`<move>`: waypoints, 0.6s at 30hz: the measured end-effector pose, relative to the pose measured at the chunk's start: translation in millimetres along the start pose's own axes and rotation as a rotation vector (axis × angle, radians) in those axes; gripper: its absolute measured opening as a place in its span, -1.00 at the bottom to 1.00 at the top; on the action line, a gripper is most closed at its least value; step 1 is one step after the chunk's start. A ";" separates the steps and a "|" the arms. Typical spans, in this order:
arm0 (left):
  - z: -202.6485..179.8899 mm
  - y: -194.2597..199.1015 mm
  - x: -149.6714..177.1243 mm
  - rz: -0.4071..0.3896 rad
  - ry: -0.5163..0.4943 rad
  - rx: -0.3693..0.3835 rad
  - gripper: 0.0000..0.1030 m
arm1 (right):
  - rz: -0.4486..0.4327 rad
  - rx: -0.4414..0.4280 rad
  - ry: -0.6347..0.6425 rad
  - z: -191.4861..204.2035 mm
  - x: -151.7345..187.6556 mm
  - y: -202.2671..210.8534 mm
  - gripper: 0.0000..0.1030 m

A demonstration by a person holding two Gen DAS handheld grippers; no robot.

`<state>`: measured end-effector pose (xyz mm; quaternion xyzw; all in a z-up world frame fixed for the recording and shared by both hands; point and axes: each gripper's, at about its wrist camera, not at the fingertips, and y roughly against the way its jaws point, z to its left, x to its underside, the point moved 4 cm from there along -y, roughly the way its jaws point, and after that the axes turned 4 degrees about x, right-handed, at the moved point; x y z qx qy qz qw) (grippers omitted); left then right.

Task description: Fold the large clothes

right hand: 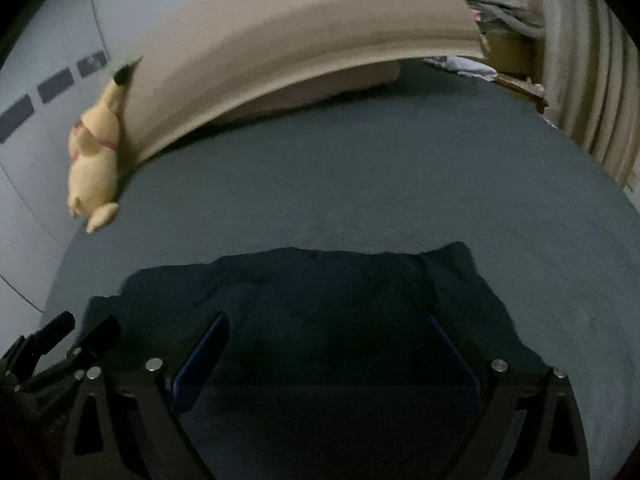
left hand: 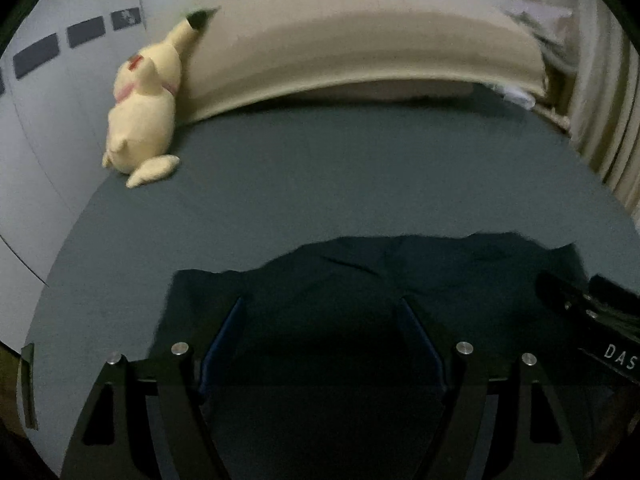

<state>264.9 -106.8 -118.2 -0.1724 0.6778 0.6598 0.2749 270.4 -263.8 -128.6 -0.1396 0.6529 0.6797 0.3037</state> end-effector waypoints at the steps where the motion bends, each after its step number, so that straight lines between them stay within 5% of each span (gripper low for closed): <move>1: 0.2 -12.0 1.3 0.017 -0.001 -0.010 0.52 | 0.008 0.015 0.010 2.0 -1.3 -12.1 0.93; 11: 14.4 -53.3 10.5 0.084 0.067 0.004 0.81 | 0.081 0.110 0.042 4.8 5.9 -61.8 1.00; 18: 36.1 16.7 22.9 -0.016 0.083 0.017 0.81 | -0.095 0.012 0.044 -13.4 28.2 39.5 0.99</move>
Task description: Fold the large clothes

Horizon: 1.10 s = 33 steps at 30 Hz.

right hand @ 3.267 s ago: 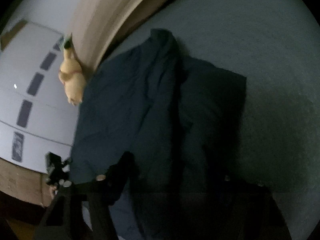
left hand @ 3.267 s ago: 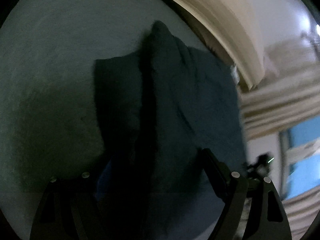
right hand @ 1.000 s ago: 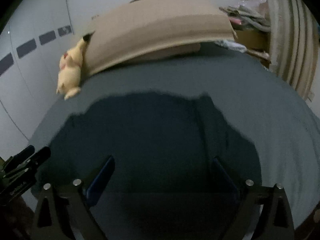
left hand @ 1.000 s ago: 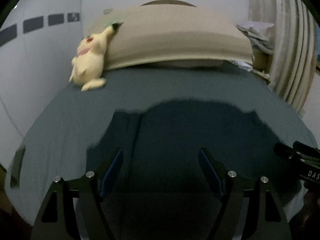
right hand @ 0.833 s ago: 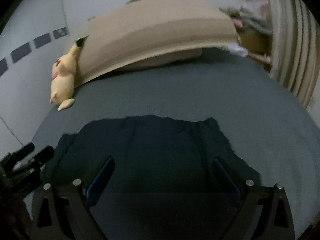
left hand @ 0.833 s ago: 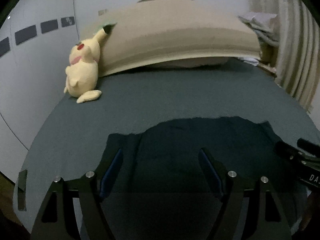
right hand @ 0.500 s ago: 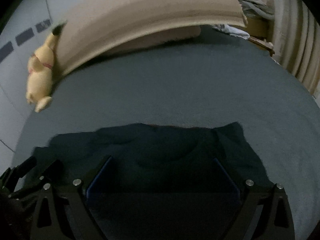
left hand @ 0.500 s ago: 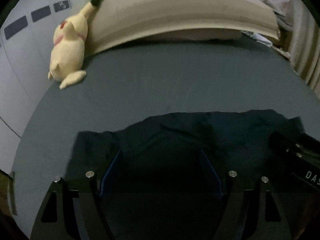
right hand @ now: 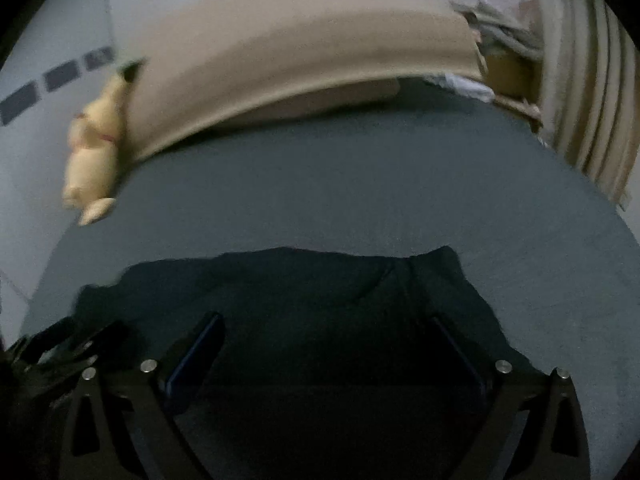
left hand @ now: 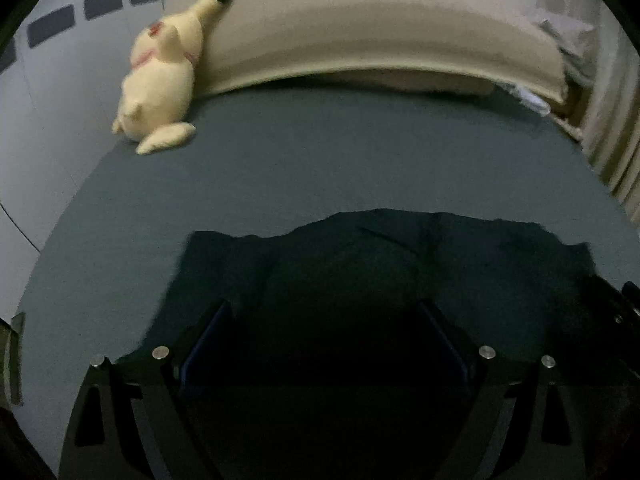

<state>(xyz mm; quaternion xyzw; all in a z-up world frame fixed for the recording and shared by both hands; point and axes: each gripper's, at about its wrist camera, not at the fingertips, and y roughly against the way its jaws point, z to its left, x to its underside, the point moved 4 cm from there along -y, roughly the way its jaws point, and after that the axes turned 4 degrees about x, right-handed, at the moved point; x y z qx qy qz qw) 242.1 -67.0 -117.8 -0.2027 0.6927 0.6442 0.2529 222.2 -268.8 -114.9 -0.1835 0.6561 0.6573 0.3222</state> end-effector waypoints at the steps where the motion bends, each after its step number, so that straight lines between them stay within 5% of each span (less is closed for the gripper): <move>1: 1.4 16.7 6.8 -0.021 -0.012 0.002 0.81 | -0.013 -0.010 0.008 -2.6 6.0 13.7 0.99; 8: 2.8 80.5 70.2 -0.055 -0.042 0.036 0.81 | -0.073 -0.026 -0.004 -24.6 87.0 92.7 0.99; 16: 2.2 87.8 140.0 0.019 -0.032 0.041 0.81 | -0.024 0.027 -0.041 -31.3 157.3 96.7 1.00; 25: 2.6 81.3 153.4 0.003 -0.039 0.036 0.81 | -0.017 0.056 -0.017 -31.1 165.6 92.6 0.99; 33: 3.6 142.3 151.9 -0.121 -0.045 0.071 0.81 | -0.130 -0.065 -0.024 -30.0 158.0 175.9 1.00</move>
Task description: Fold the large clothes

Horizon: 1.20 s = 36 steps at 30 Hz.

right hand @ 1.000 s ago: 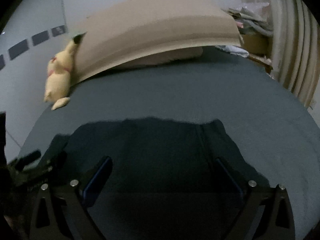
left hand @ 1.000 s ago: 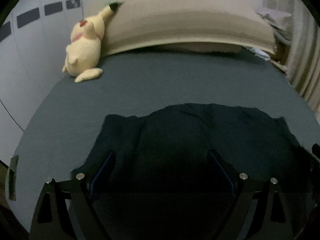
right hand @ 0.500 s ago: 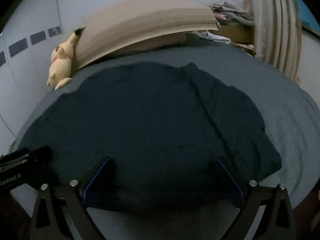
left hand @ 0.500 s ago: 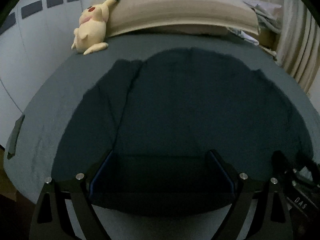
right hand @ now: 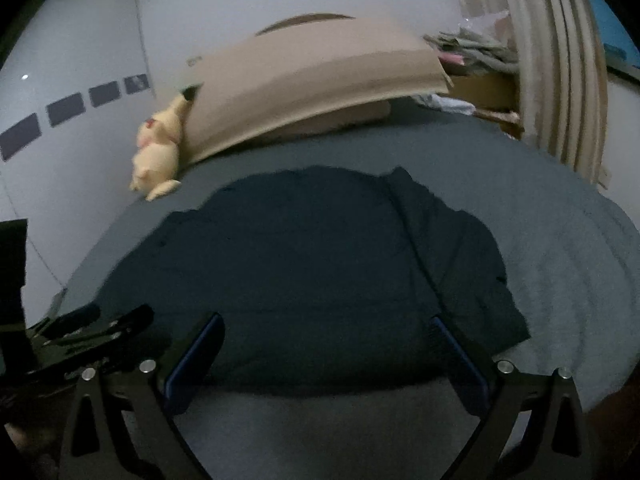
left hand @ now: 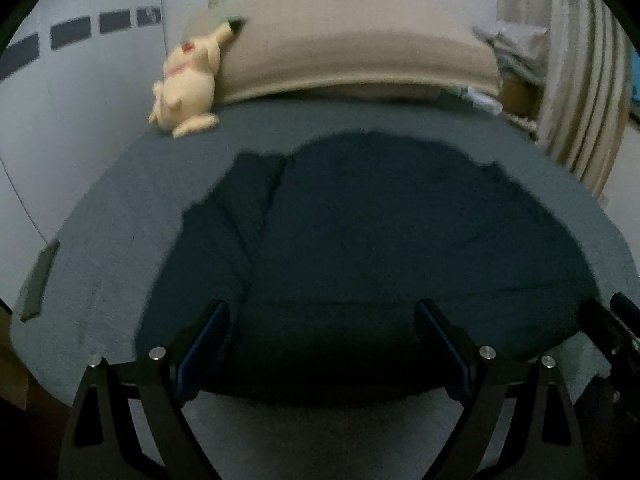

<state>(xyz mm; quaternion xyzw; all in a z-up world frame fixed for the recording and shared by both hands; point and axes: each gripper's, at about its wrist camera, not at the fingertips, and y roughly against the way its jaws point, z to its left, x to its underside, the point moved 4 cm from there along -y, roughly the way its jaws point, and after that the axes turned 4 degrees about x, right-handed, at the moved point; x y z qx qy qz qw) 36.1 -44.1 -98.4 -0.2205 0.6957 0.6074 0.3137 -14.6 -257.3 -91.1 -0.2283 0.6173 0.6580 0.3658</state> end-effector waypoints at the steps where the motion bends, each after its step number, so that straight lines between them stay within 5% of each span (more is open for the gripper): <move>1: 0.3 11.6 -0.8 -0.032 -0.002 0.000 0.81 | -0.011 -0.011 0.008 1.8 0.9 10.3 1.00; 7: 4.6 66.5 4.8 -0.181 -0.037 -0.045 0.84 | -0.043 -0.005 0.040 6.3 20.8 50.3 1.00; 17: 11.4 87.9 11.3 -0.171 -0.022 -0.093 0.85 | -0.032 0.018 0.043 5.6 42.5 61.8 1.00; 36: 4.3 96.2 14.3 -0.143 0.006 -0.011 0.91 | -0.068 0.040 0.087 11.6 40.3 73.6 1.00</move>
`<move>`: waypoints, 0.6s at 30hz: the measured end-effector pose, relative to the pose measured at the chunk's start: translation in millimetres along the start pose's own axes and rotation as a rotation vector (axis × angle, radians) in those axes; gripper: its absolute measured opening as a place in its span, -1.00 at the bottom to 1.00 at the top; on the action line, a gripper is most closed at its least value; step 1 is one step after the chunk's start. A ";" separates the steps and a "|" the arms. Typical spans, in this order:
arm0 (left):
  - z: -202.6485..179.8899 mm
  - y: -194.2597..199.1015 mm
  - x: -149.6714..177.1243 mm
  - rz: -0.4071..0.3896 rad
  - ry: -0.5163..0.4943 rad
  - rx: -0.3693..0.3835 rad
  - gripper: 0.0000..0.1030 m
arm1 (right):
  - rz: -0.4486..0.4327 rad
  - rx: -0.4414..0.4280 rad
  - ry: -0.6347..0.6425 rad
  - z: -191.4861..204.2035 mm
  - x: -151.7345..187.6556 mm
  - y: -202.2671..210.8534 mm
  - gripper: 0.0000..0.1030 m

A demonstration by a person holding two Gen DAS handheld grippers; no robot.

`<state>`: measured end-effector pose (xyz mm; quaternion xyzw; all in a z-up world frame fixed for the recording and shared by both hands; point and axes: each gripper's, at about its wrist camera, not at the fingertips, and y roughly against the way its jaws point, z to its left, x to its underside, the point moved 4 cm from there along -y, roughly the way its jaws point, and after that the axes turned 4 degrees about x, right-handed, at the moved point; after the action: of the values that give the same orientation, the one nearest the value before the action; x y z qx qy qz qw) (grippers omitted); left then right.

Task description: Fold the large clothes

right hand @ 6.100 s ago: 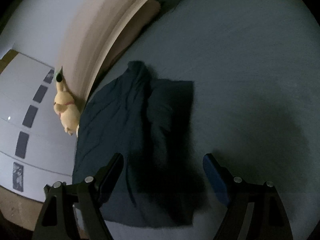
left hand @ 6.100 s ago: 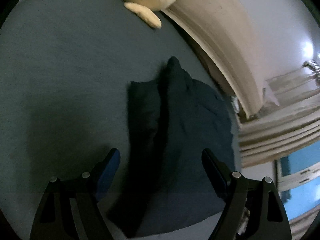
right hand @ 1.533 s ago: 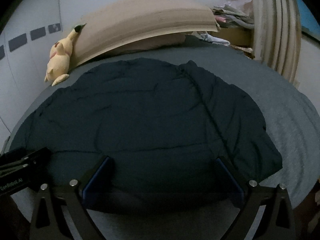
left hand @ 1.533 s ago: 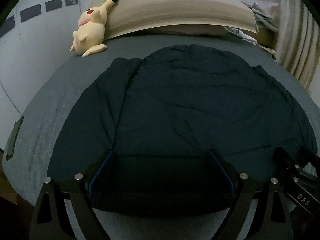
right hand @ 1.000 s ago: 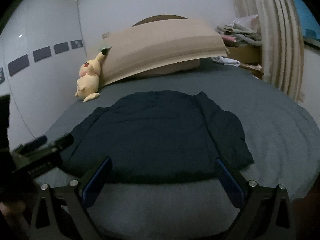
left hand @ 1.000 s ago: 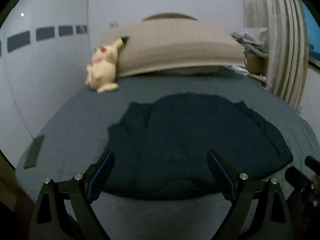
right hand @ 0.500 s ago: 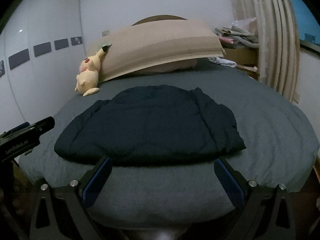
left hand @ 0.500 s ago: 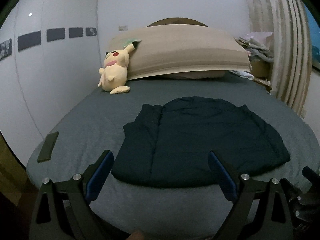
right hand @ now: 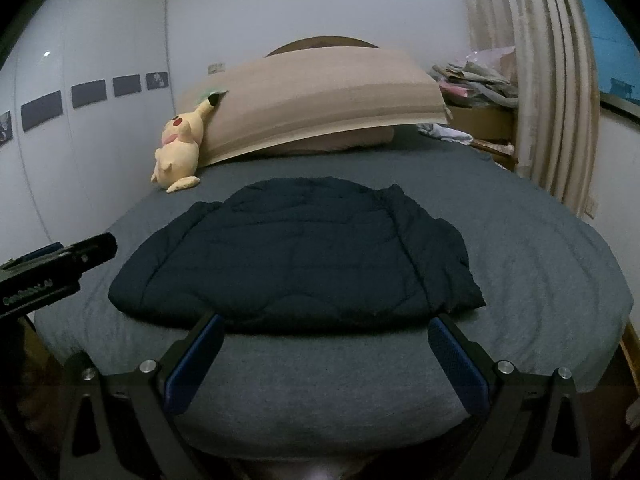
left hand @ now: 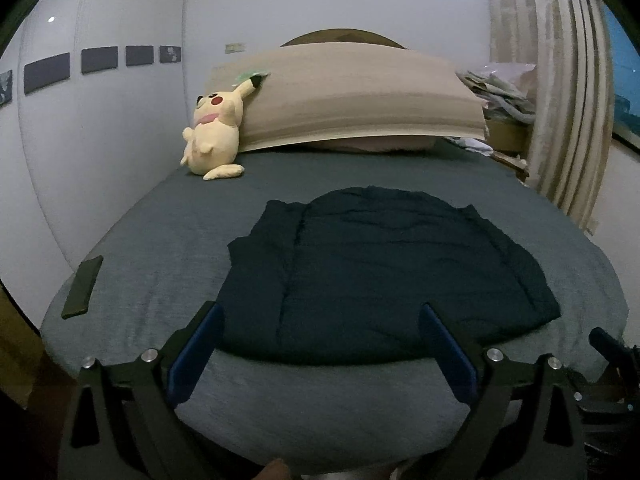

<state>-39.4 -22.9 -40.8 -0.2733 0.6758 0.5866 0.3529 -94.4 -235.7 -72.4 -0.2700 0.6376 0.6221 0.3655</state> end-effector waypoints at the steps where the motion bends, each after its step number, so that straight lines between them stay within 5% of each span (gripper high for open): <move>1: 0.0 0.6 -0.2 0.001 0.003 -0.003 0.91 | 0.001 0.001 0.004 -0.1 -0.3 0.0 1.00; 9: -4.2 1.1 -0.4 0.025 -0.025 -0.066 0.93 | -0.003 0.015 0.015 1.0 -3.8 3.8 1.00; 18: -6.0 8.2 0.2 0.061 -0.039 -0.033 0.93 | -0.022 0.035 0.010 1.5 -11.0 17.3 1.00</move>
<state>-46.9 -27.5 -35.6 -0.2469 0.6671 0.6133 0.3434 -101.6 -234.1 -53.2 -0.2738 0.6473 0.6053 0.3738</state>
